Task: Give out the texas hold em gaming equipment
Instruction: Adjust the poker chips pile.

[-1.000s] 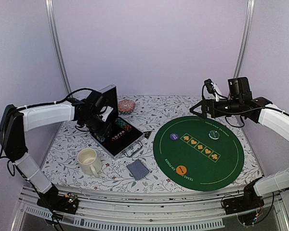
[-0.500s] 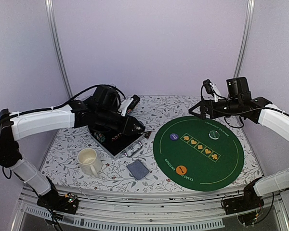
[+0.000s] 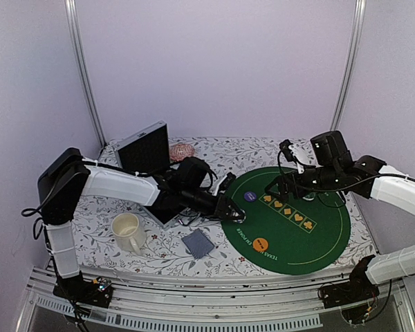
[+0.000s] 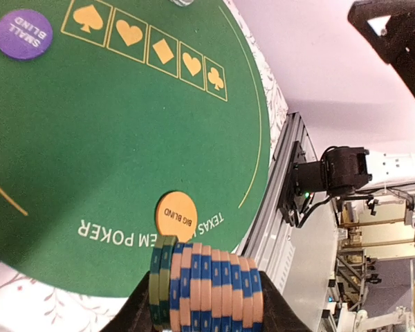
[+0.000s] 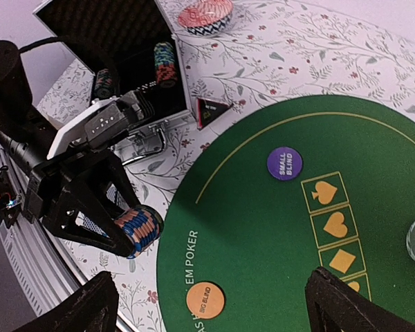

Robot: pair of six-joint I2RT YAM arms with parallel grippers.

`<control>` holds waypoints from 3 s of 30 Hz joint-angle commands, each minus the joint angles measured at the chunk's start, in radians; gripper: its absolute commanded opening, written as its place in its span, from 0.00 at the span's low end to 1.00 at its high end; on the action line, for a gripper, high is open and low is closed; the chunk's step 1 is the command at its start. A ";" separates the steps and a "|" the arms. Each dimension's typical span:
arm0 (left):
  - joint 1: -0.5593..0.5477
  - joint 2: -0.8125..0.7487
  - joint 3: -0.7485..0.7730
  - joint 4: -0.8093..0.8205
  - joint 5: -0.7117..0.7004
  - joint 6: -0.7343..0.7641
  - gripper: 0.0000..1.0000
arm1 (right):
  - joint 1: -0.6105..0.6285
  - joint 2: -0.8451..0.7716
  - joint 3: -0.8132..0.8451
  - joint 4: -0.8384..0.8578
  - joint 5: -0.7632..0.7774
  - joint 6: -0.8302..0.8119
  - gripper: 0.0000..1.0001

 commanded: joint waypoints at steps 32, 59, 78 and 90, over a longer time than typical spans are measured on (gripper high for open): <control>0.011 0.417 0.014 0.694 -0.032 -0.332 0.00 | 0.267 0.330 -0.120 0.352 0.170 -0.090 0.87; 0.031 0.447 -0.017 0.807 0.010 -0.411 0.00 | 0.138 0.516 -0.268 0.850 0.036 -0.253 0.63; 0.034 0.456 -0.016 0.820 0.018 -0.433 0.00 | 0.078 0.575 -0.321 1.091 -0.028 -0.263 0.60; 0.037 0.461 -0.015 0.828 0.025 -0.446 0.00 | 0.051 0.641 -0.326 1.199 -0.028 -0.240 0.46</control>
